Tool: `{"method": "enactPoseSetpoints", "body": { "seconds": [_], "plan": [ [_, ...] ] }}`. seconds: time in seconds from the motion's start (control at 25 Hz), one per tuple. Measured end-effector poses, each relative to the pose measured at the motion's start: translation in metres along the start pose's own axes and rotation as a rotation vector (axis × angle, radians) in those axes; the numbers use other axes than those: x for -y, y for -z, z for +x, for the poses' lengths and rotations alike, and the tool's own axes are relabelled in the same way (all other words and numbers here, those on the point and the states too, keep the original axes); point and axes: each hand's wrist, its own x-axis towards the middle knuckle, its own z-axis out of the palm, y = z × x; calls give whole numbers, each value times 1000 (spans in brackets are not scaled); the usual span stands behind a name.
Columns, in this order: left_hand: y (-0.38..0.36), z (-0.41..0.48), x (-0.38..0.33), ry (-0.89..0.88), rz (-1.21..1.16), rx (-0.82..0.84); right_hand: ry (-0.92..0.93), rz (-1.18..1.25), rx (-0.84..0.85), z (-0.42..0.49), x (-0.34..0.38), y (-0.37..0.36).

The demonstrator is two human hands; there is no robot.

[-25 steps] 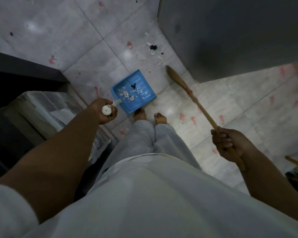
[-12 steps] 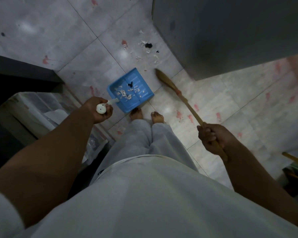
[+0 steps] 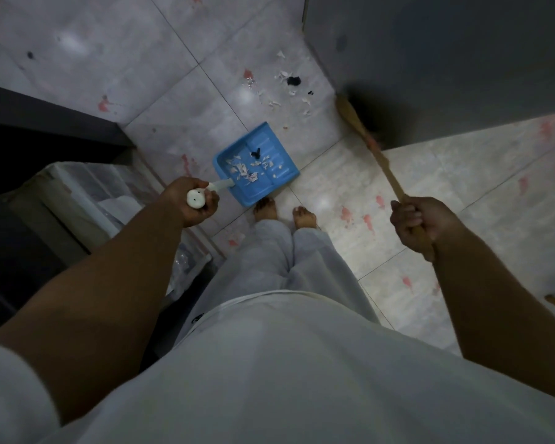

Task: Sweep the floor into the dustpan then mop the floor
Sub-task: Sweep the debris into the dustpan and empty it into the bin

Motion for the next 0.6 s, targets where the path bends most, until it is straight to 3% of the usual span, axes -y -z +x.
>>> {"method": "enactPoseSetpoints", "body": {
  "seconds": [0.16,0.36,0.6],
  "plan": [
    [-3,6,0,3,-24,6,-86,-136,1,23,-33,-32],
    [0,7,-1,17,-55,31,-225,-230,30,-14,-66,-9],
    [13,7,-4,16,-80,36,-111,-243,-5,-41,-27,-11]
  ]
}}
